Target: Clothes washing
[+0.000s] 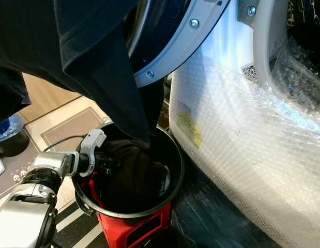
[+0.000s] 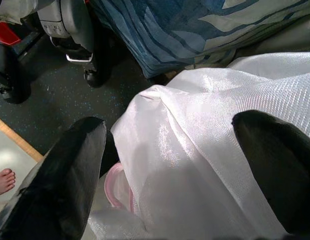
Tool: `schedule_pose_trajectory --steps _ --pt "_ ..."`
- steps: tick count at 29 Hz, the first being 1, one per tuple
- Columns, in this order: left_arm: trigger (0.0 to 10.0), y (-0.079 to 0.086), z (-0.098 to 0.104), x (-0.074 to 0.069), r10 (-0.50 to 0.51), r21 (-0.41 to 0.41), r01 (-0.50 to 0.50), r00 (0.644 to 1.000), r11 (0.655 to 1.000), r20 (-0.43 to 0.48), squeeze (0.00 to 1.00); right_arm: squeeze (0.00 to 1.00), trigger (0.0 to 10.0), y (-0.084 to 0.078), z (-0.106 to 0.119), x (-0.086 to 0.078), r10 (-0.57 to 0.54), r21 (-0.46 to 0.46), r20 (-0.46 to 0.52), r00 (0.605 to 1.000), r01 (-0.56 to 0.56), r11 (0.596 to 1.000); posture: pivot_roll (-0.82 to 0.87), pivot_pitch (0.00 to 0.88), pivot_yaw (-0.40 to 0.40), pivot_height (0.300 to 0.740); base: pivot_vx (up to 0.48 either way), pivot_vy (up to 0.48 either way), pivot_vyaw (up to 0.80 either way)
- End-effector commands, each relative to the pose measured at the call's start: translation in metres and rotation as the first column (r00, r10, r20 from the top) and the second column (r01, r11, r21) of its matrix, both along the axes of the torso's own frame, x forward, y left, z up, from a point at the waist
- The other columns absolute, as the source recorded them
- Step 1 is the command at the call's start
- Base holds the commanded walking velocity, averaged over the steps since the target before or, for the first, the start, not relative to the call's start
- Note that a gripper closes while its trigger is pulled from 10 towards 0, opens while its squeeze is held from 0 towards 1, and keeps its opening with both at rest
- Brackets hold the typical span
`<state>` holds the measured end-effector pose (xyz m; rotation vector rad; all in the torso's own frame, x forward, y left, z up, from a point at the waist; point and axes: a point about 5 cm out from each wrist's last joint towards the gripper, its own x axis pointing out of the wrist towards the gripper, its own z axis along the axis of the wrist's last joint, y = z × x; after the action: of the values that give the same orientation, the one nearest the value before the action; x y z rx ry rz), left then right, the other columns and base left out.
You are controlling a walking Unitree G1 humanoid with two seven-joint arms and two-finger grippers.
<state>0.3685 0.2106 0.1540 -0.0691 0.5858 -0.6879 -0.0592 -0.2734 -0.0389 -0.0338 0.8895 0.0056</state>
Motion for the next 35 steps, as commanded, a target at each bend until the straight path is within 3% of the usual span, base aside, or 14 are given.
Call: schedule_pose_trajectory --steps 1,11,19,20,21,22,25,26,27,29,33,34,35 --pt "0.0 0.003 0.005 -0.001 -0.024 0.022 0.023 0.999 0.999 0.038 0.00 0.00 10.0 0.002 -0.002 -0.011 -0.020 0.007 -0.045 0.999 0.021 1.000 -0.21 0.302 -0.050 0.740 0.000 0.000 0.00" --pt "0.0 -0.012 0.030 0.002 -0.119 0.038 0.114 0.980 0.993 0.160 0.00 0.00 10.0 0.000 -0.003 -0.007 -0.015 0.004 -0.040 0.999 0.015 1.000 -0.21 0.300 -0.051 0.740 0.000 0.000 0.00" --pt "0.0 -0.034 0.050 -0.006 -0.243 0.088 0.227 0.930 0.970 0.277 0.00 0.00 10.0 0.002 -0.005 -0.003 -0.012 0.008 -0.037 0.999 0.012 1.000 -0.21 0.295 -0.047 0.740 0.000 0.000 0.00" --pt "7.1 -0.037 0.052 -0.008 -0.260 0.111 0.238 0.917 0.965 0.302 0.00 0.00 10.0 0.002 -0.005 -0.003 -0.012 0.008 -0.036 0.999 0.013 1.000 -0.21 0.295 -0.046 0.740 0.000 0.000 0.00" --pt "7.1 -0.039 0.053 -0.009 -0.270 0.125 0.242 0.909 0.962 0.318 0.00 0.00 10.0 0.002 -0.005 -0.003 -0.013 0.009 -0.036 0.999 0.013 1.000 -0.21 0.294 -0.046 0.740 0.000 0.000 0.00" --pt "10.0 -0.045 0.055 -0.013 -0.292 0.141 0.259 0.898 0.955 0.329 0.00 0.00 10.0 0.002 -0.005 -0.002 -0.014 0.009 -0.035 0.999 0.014 1.000 -0.21 0.294 -0.046 0.740 0.000 0.000 0.00" --pt "10.0 -0.052 0.054 -0.021 -0.355 0.201 0.301 0.868 0.932 0.347 0.00 0.00 10.0 0.002 -0.006 -0.001 -0.014 0.009 -0.034 0.999 0.015 1.000 -0.21 0.292 -0.044 0.740 0.000 0.000 0.00" --pt "10.0 -0.056 0.052 -0.027 -0.405 0.270 0.322 0.839 0.908 0.363 0.00 0.00 10.0 0.002 -0.006 0.000 -0.014 0.009 -0.033 0.999 0.015 1.000 -0.20 0.290 -0.043 0.740 0.000 0.000 0.00" --pt "10.0 -0.056 0.052 -0.027 -0.405 0.270 0.322 0.839 0.908 0.363 0.00 0.00 10.0 0.002 -0.006 0.000 -0.014 0.009 -0.033 0.999 0.015 1.000 -0.20 0.290 -0.043 0.740 0.000 0.000 0.00" --pt "10.0 -0.063 0.050 -0.036 -0.488 0.398 0.331 0.774 0.855 0.404 0.00 0.00 10.0 0.002 -0.008 0.003 -0.012 0.009 -0.032 0.999 0.013 1.000 -0.20 0.288 -0.041 0.740 0.000 0.000 0.00" --pt "10.0 -0.067 0.050 -0.042 -0.538 0.475 0.331 0.735 0.815 0.412 0.00 0.00 10.0 0.002 -0.009 0.006 -0.011 0.008 -0.030 0.999 0.011 1.000 -0.19 0.283 -0.040 0.740 0.000 0.000 0.00" --pt "10.0 -0.069 0.050 -0.047 -0.578 0.544 0.318 0.702 0.777 0.416 0.00 0.00 10.0 0.001 -0.010 0.009 -0.011 0.008 -0.028 1.000 0.011 1.000 -0.19 0.280 -0.039 0.740 0.000 0.000 0.00" --pt "10.0 -0.069 0.049 -0.049 -0.589 0.563 0.313 0.694 0.765 0.415 0.00 0.00 10.0 0.001 -0.011 0.010 -0.011 0.008 -0.027 1.000 0.011 1.000 -0.19 0.280 -0.039 0.740 0.000 0.000 0.00"
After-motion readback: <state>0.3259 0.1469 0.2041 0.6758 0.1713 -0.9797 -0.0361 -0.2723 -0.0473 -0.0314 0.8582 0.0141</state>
